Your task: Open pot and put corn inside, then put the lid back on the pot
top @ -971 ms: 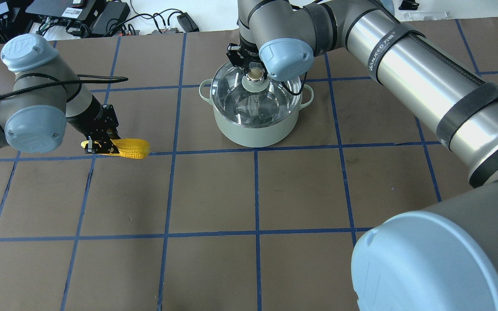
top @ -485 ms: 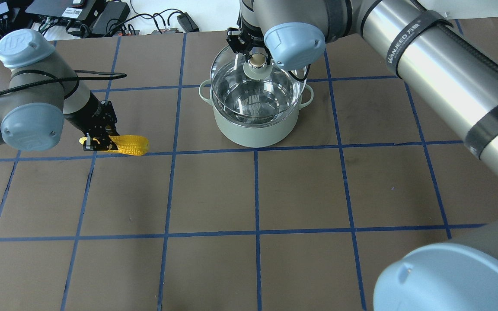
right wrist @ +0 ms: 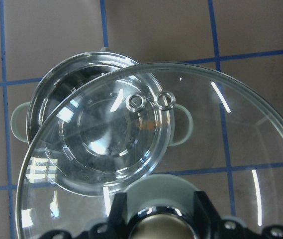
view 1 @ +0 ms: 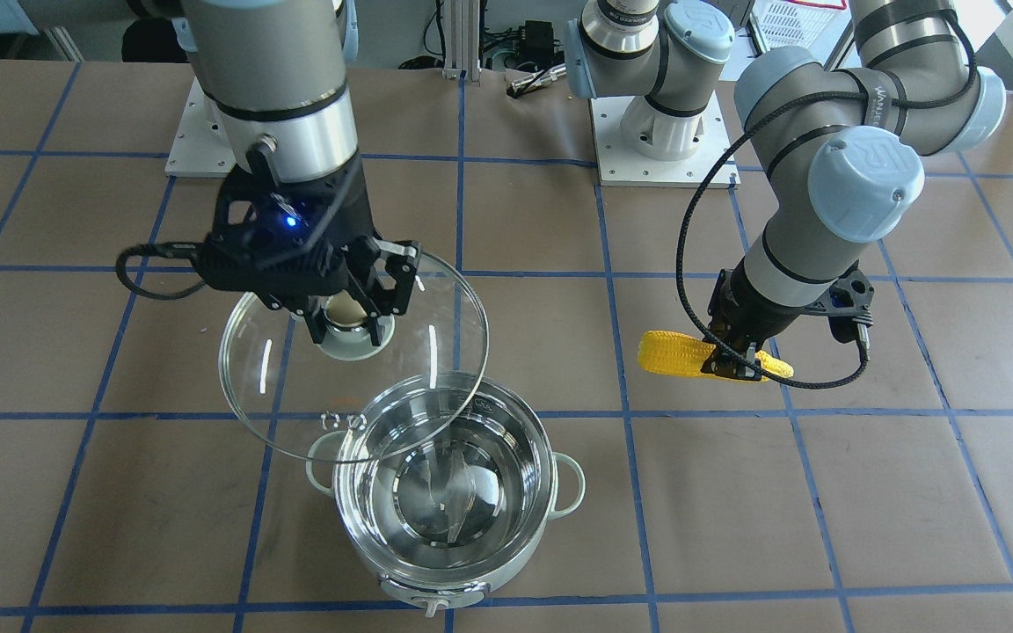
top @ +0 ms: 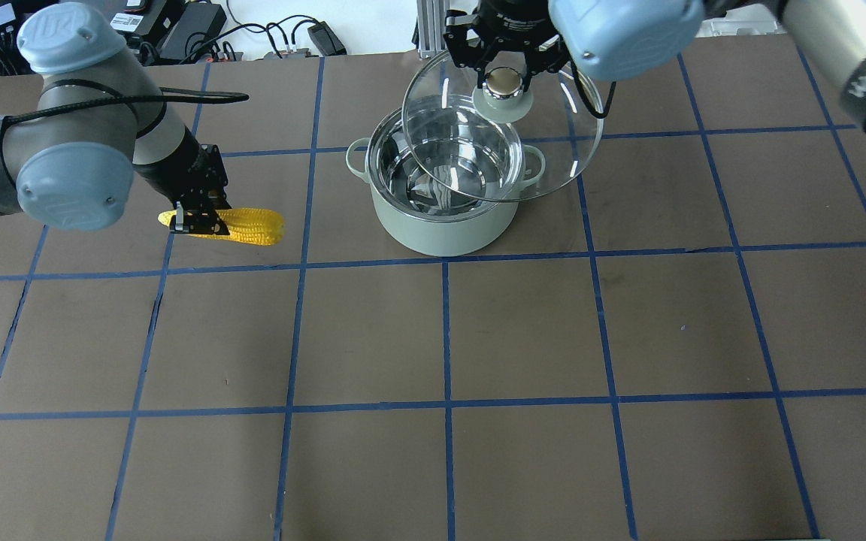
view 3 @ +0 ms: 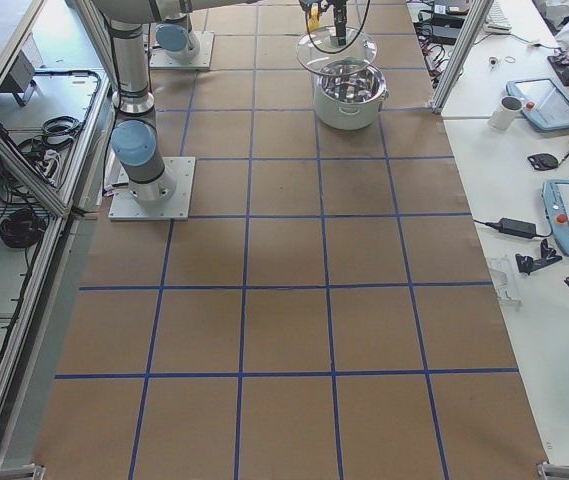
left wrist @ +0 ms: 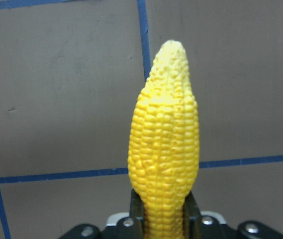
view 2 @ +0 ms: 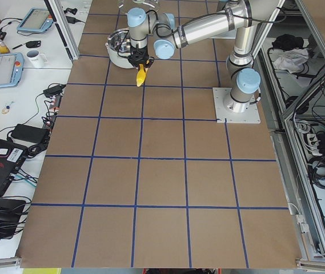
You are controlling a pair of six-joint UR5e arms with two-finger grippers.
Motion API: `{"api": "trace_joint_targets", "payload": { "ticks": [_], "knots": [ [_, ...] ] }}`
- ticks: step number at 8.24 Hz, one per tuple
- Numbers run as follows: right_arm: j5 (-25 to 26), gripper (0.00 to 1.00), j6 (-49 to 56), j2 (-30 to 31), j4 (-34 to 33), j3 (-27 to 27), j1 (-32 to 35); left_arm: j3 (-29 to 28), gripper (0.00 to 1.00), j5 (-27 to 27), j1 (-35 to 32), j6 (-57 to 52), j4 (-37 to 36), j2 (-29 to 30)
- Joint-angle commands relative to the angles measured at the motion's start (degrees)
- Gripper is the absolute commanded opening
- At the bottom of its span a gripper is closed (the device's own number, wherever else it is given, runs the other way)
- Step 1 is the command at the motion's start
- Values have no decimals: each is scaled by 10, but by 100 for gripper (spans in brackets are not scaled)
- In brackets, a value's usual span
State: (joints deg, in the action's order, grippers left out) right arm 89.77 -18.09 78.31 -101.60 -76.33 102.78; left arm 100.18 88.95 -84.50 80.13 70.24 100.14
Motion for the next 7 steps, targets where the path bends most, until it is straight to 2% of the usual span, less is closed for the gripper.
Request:
{"api": "trace_joint_targets", "payload": {
  "ticks": [1,2,5,7],
  "knots": [
    [-13,18,47,107,105,-60,-48,-64,15,-10,-51,90,38,21],
    [-13,18,66,121,138,-62,-51,-82,12,-39,-79,139,32,37],
    [-6,17,87,123,131,-78,-51,-190,13,-42,-167,234,31,110],
    [-5,17,99,124,132,-78,-51,-240,16,-42,-193,270,33,145]
  ]
}}
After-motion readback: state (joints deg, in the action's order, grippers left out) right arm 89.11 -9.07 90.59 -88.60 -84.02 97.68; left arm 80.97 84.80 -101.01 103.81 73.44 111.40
